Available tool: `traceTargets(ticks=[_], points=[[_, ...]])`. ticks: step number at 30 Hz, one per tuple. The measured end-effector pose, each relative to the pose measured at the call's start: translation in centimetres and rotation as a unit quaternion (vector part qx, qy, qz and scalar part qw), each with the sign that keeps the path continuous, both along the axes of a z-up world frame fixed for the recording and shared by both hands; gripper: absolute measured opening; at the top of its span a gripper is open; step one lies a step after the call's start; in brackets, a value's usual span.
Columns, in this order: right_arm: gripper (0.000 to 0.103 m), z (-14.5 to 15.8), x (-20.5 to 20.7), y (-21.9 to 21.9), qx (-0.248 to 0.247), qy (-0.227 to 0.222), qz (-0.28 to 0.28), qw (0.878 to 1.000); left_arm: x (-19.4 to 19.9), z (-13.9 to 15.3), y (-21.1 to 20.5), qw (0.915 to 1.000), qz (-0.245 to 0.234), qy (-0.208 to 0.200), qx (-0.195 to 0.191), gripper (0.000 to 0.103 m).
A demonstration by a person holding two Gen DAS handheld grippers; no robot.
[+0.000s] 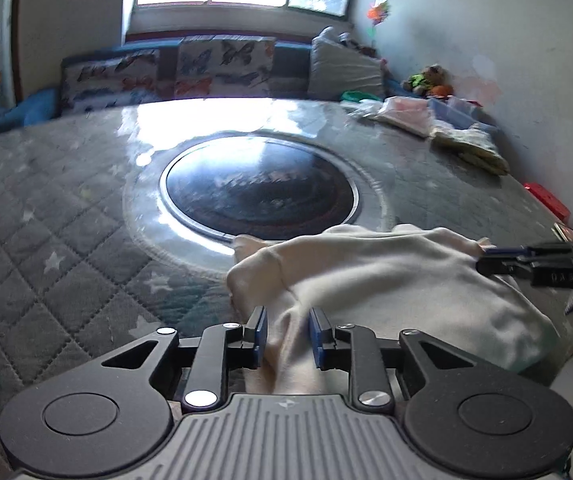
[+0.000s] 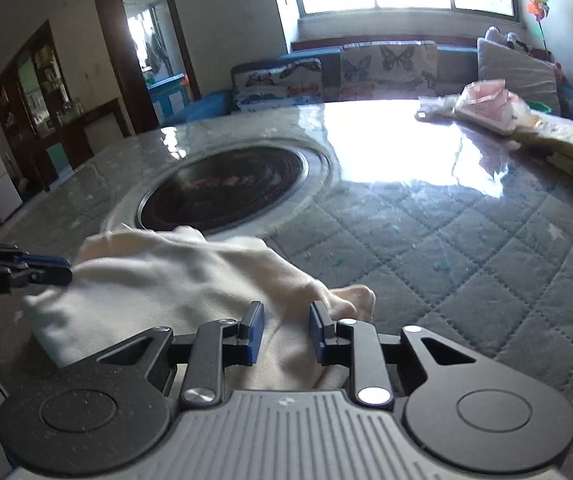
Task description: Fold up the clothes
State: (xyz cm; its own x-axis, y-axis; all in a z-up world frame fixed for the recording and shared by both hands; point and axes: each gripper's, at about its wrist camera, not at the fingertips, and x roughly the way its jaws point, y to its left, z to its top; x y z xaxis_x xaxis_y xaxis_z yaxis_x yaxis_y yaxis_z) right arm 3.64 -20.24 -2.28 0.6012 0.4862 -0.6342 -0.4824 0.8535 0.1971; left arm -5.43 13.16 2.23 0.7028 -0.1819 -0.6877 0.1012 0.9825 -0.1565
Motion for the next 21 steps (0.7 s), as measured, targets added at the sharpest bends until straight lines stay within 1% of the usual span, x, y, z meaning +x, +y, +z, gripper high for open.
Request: traceTargets(ticks=[2, 4, 6, 8, 12, 15, 17, 18, 20, 21], points=[[0.023, 0.2, -0.2, 0.1, -0.001, -0.006, -0.007, 1.000, 0.4, -0.2, 0.3, 0.9998, 0.012, 0.010, -0.009, 0.031], [0.025, 0.8, -0.8, 0.4, -0.001, -0.020, -0.007, 1.000, 0.6, -0.1, 0.4, 0.9996, 0.019, 0.012, -0.014, 0.033], [0.025, 1.3, -1.2, 1.0, 0.004, -0.029, 0.004, 1.000, 0.9, 0.0, 0.2, 0.9995, 0.023, 0.011, -0.017, 0.036], [0.025, 1.6, -1.3, 1.9, 0.000, -0.039, 0.015, 0.999, 1.2, 0.4, -0.1, 0.9995, 0.025, 0.006, -0.020, 0.037], [0.025, 1.3, -0.6, 3.8, 0.004, -0.036, 0.028, 0.999, 1.9, 1.3, -1.7, 0.9998, 0.008, -0.013, -0.013, 0.037], [0.025, 0.7, -0.1, 5.0, -0.001, -0.031, 0.031, 0.999, 3.1, 1.0, -2.8, 0.9999, -0.002, -0.009, -0.011, 0.037], [0.026, 0.1, 0.2, 5.6, -0.005, -0.027, 0.029, 0.999, 3.9, 0.4, -3.5, 1.0000, -0.003, -0.002, -0.004, 0.037], [0.026, 0.0, 0.2, 5.8, -0.010, -0.030, 0.027, 0.999, 4.3, 0.1, -3.8, 1.0000, -0.002, 0.000, 0.005, 0.037], [0.030, -0.4, 0.2, 6.1, -0.019, -0.036, 0.023, 0.999, 4.8, -0.6, -4.4, 0.9996, 0.000, 0.001, 0.029, 0.037], [0.030, -0.4, 0.1, 6.2, -0.020, -0.038, 0.023, 0.999, 5.0, -1.0, -4.6, 0.9993, 0.000, 0.002, 0.037, 0.037]])
